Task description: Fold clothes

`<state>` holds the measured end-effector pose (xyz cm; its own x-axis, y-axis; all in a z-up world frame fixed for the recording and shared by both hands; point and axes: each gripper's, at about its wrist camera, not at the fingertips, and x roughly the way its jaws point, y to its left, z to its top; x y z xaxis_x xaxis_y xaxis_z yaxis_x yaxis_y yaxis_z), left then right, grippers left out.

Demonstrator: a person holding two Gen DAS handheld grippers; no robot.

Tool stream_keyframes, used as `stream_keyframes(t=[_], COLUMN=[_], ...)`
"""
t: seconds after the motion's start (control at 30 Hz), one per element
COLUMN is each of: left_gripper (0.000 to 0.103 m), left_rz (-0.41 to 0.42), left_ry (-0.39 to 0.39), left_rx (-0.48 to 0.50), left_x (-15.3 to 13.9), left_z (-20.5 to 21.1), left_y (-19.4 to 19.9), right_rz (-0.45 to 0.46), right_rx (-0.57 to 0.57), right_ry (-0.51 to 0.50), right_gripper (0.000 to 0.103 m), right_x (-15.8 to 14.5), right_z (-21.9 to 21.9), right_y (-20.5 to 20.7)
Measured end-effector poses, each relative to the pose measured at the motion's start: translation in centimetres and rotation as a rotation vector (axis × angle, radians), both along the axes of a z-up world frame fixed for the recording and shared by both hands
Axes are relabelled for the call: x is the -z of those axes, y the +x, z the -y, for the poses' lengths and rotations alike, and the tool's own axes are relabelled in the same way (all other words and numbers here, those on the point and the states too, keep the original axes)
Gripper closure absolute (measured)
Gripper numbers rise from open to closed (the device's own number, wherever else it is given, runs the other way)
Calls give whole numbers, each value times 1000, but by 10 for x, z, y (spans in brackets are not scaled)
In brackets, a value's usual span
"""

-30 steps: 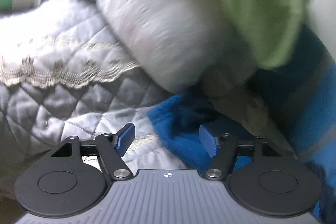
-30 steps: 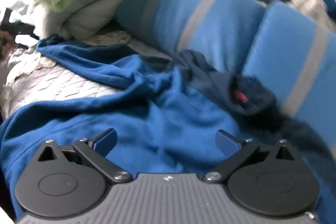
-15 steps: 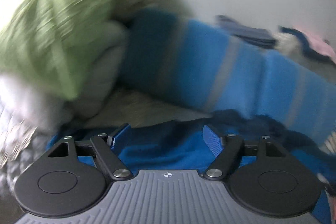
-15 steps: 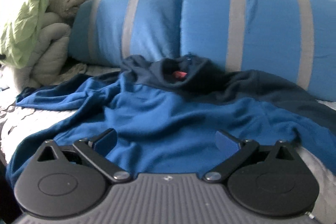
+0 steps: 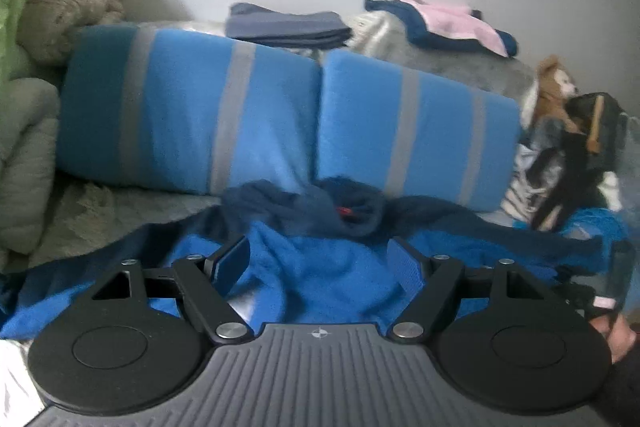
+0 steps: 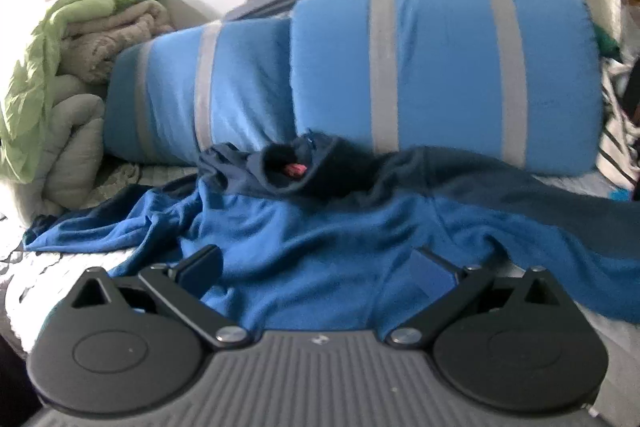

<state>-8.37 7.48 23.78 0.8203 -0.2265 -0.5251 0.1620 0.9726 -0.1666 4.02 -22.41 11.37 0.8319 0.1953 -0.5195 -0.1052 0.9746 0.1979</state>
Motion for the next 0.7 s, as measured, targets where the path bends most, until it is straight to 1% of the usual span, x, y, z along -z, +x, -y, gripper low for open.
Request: stream_keyframes(t=[0.13, 0.3, 0.4, 0.5, 0.57, 0.63, 0.7], left_gripper=[28, 28, 28, 28, 27, 27, 27], left_rz=[-21, -37, -21, 5, 23, 50, 75], left_ry=[-47, -101, -115, -96, -69, -40, -19], left_rx=[42, 89, 93, 81, 65, 41, 9], left_x=[-23, -54, -77, -103, -121, -134, -139], left_z=[4, 6, 5, 2, -1, -6, -11], left_y=[-10, -14, -8, 2, 8, 12, 14], right_rz=[-21, -9, 5, 52, 55, 41, 37], right_rx=[-3, 50, 70, 80, 91, 104, 118], right_ry=[28, 63, 75, 8, -56, -104, -158], right_gripper=[0, 0, 0, 0, 0, 0, 0], right_x=[-44, -115, -163, -215, -244, -265, -276], right_z=[21, 52, 67, 76, 79, 80, 78], right_y=[-24, -45, -45, -39, -31, -20, -12])
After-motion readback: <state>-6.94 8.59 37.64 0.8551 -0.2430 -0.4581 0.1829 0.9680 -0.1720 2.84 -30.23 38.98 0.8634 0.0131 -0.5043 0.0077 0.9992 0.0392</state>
